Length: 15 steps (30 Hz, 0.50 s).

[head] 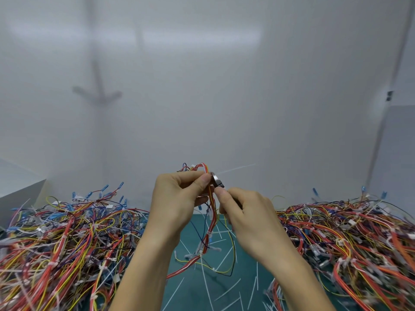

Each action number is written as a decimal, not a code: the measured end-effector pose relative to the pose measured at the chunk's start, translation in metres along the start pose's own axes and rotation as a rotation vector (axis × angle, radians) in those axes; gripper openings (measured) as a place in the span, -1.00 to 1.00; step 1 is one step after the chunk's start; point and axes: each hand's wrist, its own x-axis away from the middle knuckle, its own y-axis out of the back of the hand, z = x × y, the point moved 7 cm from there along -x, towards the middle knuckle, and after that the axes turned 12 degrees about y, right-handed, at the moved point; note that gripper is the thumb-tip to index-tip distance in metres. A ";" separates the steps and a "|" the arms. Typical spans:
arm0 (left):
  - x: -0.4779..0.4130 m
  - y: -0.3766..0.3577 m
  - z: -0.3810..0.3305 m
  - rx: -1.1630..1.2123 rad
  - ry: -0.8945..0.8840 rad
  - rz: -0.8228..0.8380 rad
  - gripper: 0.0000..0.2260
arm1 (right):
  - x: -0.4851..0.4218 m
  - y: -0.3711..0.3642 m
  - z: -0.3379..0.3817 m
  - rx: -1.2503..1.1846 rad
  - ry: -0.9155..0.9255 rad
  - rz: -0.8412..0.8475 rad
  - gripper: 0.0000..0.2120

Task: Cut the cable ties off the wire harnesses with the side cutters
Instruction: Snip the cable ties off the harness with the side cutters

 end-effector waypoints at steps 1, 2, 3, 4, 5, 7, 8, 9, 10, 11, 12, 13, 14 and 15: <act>0.000 0.000 0.000 0.000 0.001 0.001 -0.82 | 0.000 0.000 0.001 -0.015 -0.002 -0.002 -0.52; 0.000 -0.001 0.000 -0.002 0.002 0.005 -0.81 | 0.000 0.000 0.001 -0.025 -0.004 -0.004 -0.51; 0.000 -0.001 0.000 -0.007 0.001 0.008 -0.81 | 0.001 0.000 0.001 -0.036 -0.008 -0.006 -0.50; 0.001 -0.001 0.000 -0.013 0.000 0.008 -0.81 | 0.001 -0.001 0.001 -0.054 -0.014 -0.007 -0.50; 0.001 0.000 0.000 -0.014 -0.001 0.004 -0.82 | 0.001 -0.002 0.000 -0.086 -0.027 -0.007 -0.50; 0.000 0.003 -0.001 0.005 -0.001 -0.008 -0.84 | 0.001 -0.003 -0.004 -0.191 -0.097 -0.012 -0.52; 0.000 0.005 -0.001 0.019 0.001 -0.014 -0.86 | 0.002 -0.004 -0.007 -0.263 -0.146 -0.024 -0.51; -0.001 0.006 -0.001 0.032 0.004 -0.021 -0.87 | 0.002 -0.004 -0.009 -0.343 -0.189 -0.043 -0.51; -0.001 0.007 -0.002 0.043 0.006 -0.027 -0.87 | 0.002 -0.003 -0.011 -0.407 -0.219 -0.067 -0.51; -0.001 0.008 -0.002 0.055 0.009 -0.032 -0.87 | 0.002 -0.001 -0.013 -0.437 -0.239 -0.089 -0.50; -0.002 0.010 -0.003 0.067 0.011 -0.038 -0.86 | 0.002 0.001 -0.015 -0.425 -0.248 -0.107 -0.50; -0.002 0.011 -0.003 0.080 0.012 -0.043 -0.86 | 0.003 0.005 -0.017 -0.380 -0.251 -0.122 -0.53; -0.001 0.013 -0.004 0.096 0.012 -0.049 -0.85 | 0.003 0.008 -0.019 -0.329 -0.248 -0.133 -0.61; -0.001 0.014 -0.004 0.118 0.011 -0.055 -0.85 | 0.004 0.010 -0.021 -0.290 -0.250 -0.136 -0.70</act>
